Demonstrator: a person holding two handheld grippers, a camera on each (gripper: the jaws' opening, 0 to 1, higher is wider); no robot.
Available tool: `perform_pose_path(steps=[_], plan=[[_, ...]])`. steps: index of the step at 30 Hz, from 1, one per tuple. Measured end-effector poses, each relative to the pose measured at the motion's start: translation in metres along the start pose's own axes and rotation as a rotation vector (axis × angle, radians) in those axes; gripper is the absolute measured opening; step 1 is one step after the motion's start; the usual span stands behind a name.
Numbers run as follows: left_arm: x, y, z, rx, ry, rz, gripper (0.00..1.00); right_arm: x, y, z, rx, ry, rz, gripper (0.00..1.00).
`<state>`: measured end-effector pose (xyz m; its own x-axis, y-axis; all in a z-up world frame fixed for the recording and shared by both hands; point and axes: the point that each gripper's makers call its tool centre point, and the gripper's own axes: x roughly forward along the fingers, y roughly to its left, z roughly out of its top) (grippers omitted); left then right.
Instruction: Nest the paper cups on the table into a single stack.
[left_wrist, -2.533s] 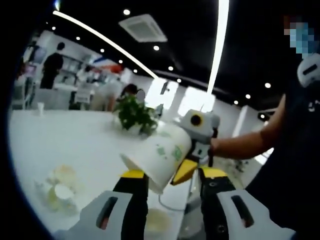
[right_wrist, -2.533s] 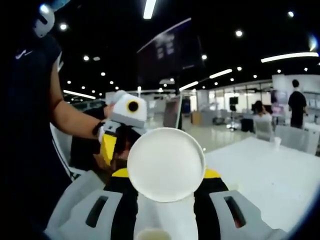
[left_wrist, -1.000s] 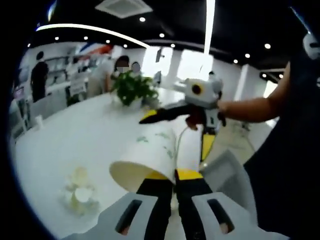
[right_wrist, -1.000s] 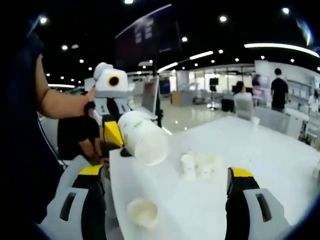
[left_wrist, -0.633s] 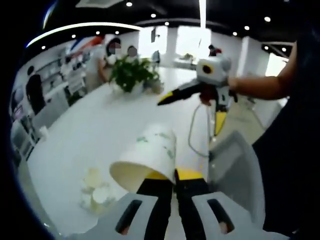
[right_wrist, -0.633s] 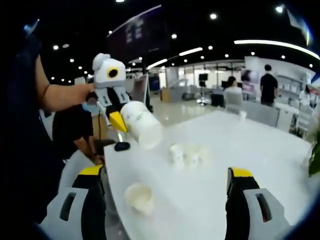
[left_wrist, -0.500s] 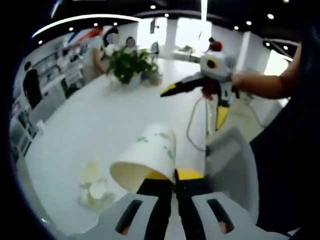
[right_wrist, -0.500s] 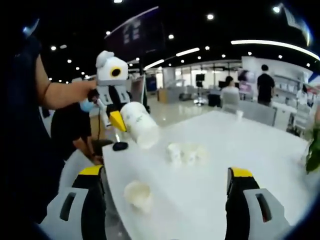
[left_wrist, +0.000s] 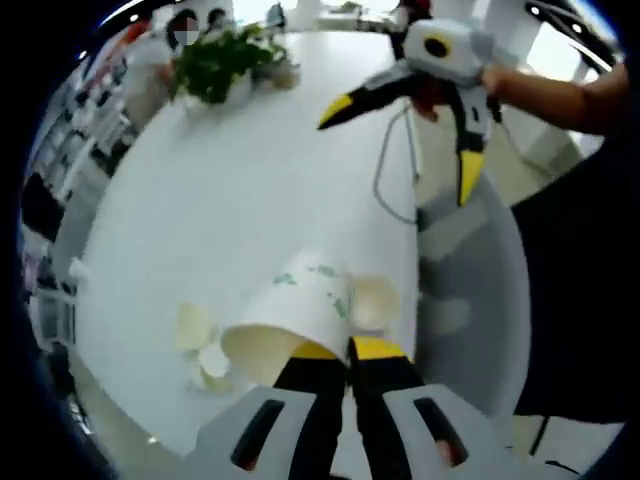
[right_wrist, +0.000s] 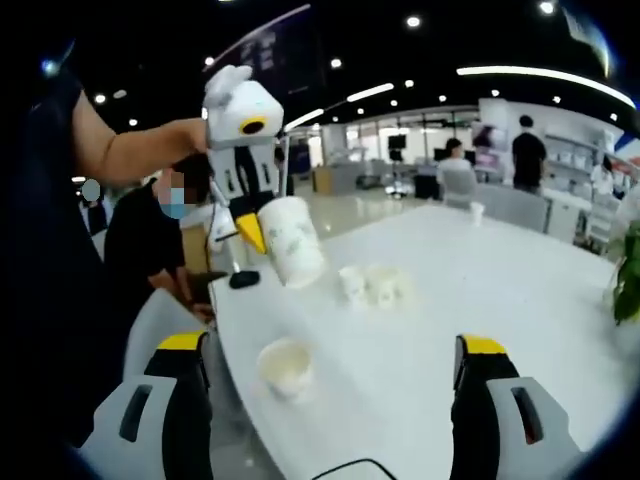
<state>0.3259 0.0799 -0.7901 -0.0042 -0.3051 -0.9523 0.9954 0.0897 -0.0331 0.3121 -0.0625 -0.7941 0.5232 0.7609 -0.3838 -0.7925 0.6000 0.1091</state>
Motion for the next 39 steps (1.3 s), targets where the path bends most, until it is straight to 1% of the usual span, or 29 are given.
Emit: perform_pose_path(steps=[1, 2, 3, 4, 5, 6, 7, 8, 12, 15, 16, 17, 21, 23, 25, 27, 31, 32, 33, 35, 37, 39], plan=[[-0.003, 0.004, -0.011, 0.016, 0.018, -0.004, 0.0, 0.001, 0.002, 0.001, 0.009, -0.007, -0.002, 1.0], [-0.003, 0.004, -0.014, 0.045, 0.049, -0.006, 0.0, 0.012, 0.004, 0.004, 0.016, -0.016, -0.001, 1.0], [-0.003, 0.005, -0.017, 0.066, 0.072, -0.006, 0.0, 0.015, 0.006, 0.005, 0.018, -0.021, -0.001, 1.0], [-0.003, 0.007, -0.018, 0.096, 0.112, -0.009, 0.0, 0.018, 0.009, 0.003, 0.022, -0.022, 0.0, 1.0], [-0.003, 0.008, -0.019, 0.112, 0.132, -0.011, 0.0, 0.02, 0.01, 0.001, 0.026, -0.018, -0.001, 1.0], [-0.002, 0.011, -0.018, 0.129, 0.155, -0.006, 0.0, 0.023, 0.011, -0.002, 0.03, -0.009, -0.004, 1.0], [-0.002, 0.013, -0.018, 0.13, 0.16, -0.003, 0.0, 0.024, 0.012, -0.002, 0.031, -0.008, -0.004, 1.0], [-0.004, 0.017, -0.02, 0.14, 0.184, 0.001, 0.0, 0.025, 0.013, -0.004, 0.032, -0.007, -0.003, 1.0], [-0.005, 0.018, -0.011, 0.177, 0.242, 0.007, 0.0, 0.029, 0.015, -0.009, 0.038, -0.003, 0.0, 1.0], [-0.008, 0.017, -0.013, 0.229, 0.305, -0.008, 0.0, 0.028, 0.013, -0.011, 0.035, 0.004, -0.006, 1.0], [-0.008, 0.018, -0.011, 0.262, 0.312, -0.006, 0.0, 0.027, 0.012, -0.01, 0.032, 0.002, -0.008, 1.0], [-0.009, 0.017, -0.008, 0.267, 0.312, -0.003, 0.0, 0.026, 0.012, -0.01, 0.031, 0.0, -0.01, 1.0], [-0.01, 0.015, -0.003, 0.273, 0.332, -0.019, 0.0, 0.022, 0.01, -0.009, 0.029, -0.008, -0.021, 1.0], [-0.01, 0.012, -0.003, 0.263, 0.351, -0.03, 0.0, 0.022, 0.01, -0.01, 0.03, -0.007, -0.022, 1.0], [-0.009, 0.009, -0.003, 0.268, 0.358, -0.032, 0.0, 0.02, 0.011, -0.011, 0.029, -0.008, -0.022, 1.0], [-0.009, 0.008, -0.004, 0.293, 0.373, -0.031, 0.0, 0.02, 0.012, -0.013, 0.031, -0.005, -0.022, 1.0], [-0.007, 0.009, -0.005, 0.28, 0.391, -0.019, 0.0, 0.02, 0.013, -0.015, 0.03, -0.005, -0.021, 1.0], [-0.006, 0.012, -0.003, 0.255, 0.384, 0.011, 0.0, 0.02, 0.014, -0.015, 0.029, -0.005, -0.021, 1.0], [-0.006, 0.013, -0.003, 0.234, 0.384, 0.026, 0.0, 0.02, 0.014, -0.015, 0.028, -0.004, -0.021, 1.0], [-0.005, 0.012, -0.003, 0.24, 0.388, 0.024, 0.0, 0.02, 0.014, -0.016, 0.023, 0.0, -0.021, 1.0], [-0.004, 0.012, -0.001, 0.236, 0.38, 0.038, 0.0, 0.02, 0.014, -0.016, 0.019, 0.001, -0.021, 1.0], [-0.003, 0.011, 0.001, 0.226, 0.372, 0.039, 0.0, 0.019, 0.014, -0.016, 0.018, 0.002, -0.021, 1.0]])
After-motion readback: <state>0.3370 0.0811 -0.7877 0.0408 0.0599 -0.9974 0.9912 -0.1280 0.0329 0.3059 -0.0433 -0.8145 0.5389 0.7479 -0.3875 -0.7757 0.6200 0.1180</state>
